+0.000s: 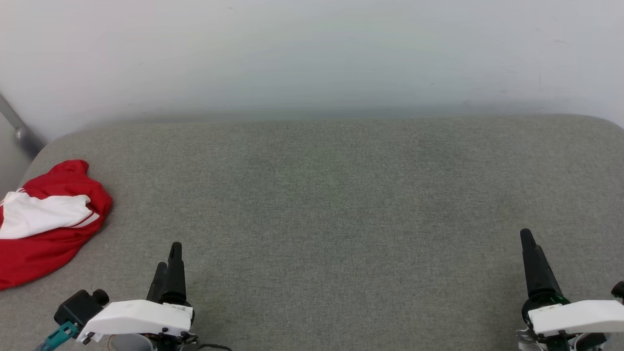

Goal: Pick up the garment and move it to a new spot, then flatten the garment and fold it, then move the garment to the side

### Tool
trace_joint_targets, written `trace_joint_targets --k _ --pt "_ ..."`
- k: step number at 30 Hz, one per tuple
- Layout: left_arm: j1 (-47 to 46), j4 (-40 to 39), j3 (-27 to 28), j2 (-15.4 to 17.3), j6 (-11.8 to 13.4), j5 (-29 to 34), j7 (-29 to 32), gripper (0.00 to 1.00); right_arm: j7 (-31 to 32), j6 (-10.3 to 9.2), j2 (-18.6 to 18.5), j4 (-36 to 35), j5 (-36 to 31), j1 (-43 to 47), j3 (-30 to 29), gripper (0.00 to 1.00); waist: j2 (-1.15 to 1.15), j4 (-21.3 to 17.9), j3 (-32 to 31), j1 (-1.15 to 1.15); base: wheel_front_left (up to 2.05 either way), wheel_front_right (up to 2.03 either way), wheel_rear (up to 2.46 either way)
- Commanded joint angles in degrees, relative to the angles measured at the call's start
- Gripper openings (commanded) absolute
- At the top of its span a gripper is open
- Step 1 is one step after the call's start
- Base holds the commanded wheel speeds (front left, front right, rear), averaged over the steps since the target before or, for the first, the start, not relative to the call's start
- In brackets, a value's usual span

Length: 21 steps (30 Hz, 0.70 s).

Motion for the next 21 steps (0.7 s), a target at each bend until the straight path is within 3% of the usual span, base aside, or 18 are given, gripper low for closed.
trace_joint_targets --k 1,21 --pt "0.06 -1.15 -0.40 0.14 0.54 3.51 -0.79 1.00 -0.75 0.00 -0.13 -1.76 -3.31 -0.14 0.28 1.00 0.00 0.00 0.00 0.00 0.00 0.00 0.00" --pt "1.44 -3.91 -4.37 1.10 2.94 21.41 -4.58 1.00 -4.51 0.00 -0.10 -5.15 -21.12 2.48 1.03 1.00 0.00 0.24 0.09 0.00 0.00 0.00 0.00"
